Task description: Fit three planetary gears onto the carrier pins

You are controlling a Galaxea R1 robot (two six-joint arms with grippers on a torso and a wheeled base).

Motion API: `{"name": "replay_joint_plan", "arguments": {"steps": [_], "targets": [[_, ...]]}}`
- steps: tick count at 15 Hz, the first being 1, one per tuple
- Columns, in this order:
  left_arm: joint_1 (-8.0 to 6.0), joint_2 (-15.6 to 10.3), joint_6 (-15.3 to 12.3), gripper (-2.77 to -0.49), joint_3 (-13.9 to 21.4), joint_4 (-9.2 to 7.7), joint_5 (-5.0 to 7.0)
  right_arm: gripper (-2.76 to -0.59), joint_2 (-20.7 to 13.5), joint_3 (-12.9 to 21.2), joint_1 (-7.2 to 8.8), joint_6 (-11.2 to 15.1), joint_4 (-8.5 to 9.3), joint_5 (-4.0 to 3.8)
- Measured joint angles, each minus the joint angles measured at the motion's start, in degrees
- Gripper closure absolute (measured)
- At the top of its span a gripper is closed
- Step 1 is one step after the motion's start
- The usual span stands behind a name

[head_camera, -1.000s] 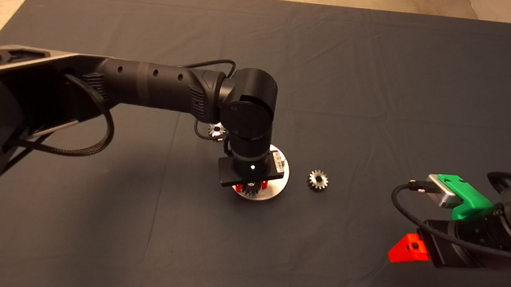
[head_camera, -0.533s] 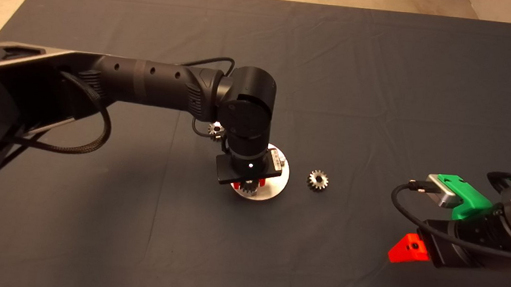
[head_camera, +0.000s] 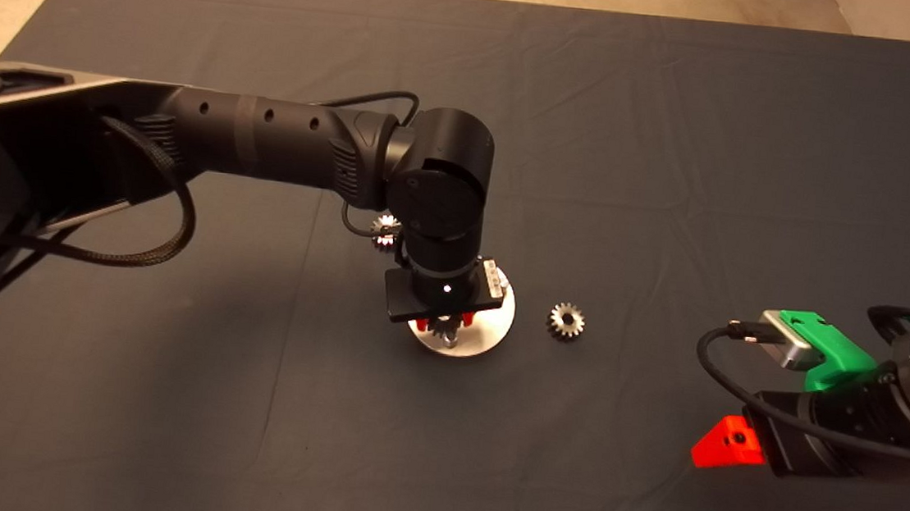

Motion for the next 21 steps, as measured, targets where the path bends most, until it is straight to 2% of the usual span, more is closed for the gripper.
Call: {"name": "replay_joint_plan", "arguments": {"steps": [21], "targets": [[0.18, 0.49, 0.0, -0.86, 0.2, -0.09, 0.0, -2.76, 0.0, 0.0, 0.0, 0.0, 0.02, 0.0]]}}
